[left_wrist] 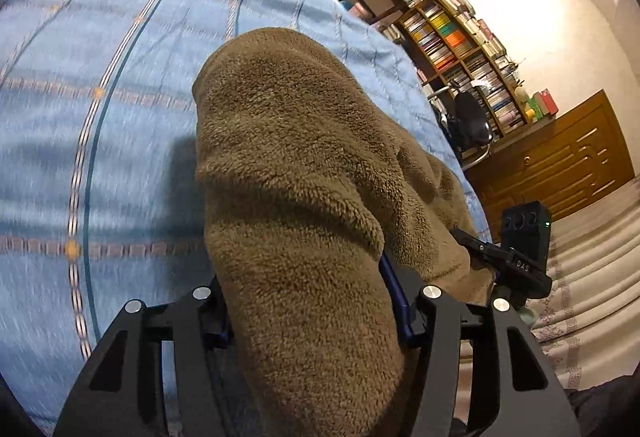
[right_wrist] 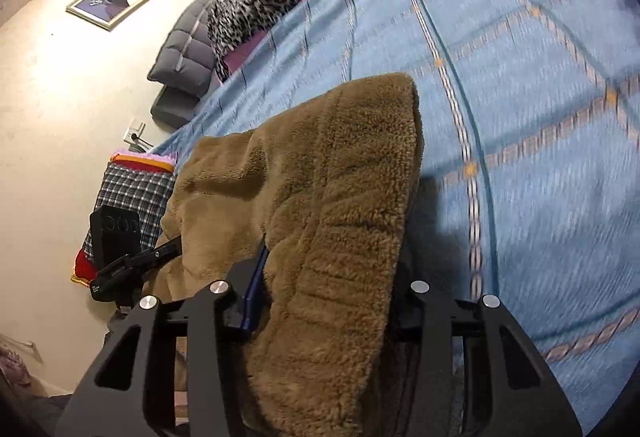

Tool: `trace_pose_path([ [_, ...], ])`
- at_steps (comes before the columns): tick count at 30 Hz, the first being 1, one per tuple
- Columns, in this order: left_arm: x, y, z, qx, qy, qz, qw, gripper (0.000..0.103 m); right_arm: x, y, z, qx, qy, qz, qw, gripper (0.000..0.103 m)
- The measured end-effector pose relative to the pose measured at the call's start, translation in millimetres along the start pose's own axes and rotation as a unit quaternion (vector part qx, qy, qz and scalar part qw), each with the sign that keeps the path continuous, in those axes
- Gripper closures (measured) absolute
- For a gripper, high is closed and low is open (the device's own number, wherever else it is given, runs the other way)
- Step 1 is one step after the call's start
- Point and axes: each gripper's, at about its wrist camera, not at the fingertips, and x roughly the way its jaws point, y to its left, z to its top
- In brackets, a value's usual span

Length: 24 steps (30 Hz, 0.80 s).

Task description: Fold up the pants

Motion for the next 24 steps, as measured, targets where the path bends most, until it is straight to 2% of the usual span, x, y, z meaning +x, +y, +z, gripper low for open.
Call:
trace_pose_path([
  [7,23,-19,63,0.020,-0.025,-0.004,0.9995,0.047,-6,0,65,-0.014,-0.044,-0.013,0.999,0.056],
  [11,50,-25,107,0.027,-0.032,-0.010,0.9991,0.047,0,-8,109,-0.022,-0.068,-0.032,0.997,0.056],
  [18,103,-20,175,0.026,-0.037,-0.016,0.9988,0.047,25,-36,181,-0.029,-0.086,-0.066,0.994,0.057],
  [24,145,-12,217,0.032,-0.044,-0.016,0.9984,0.047,49,-64,218,-0.036,-0.093,-0.087,0.991,0.057],
])
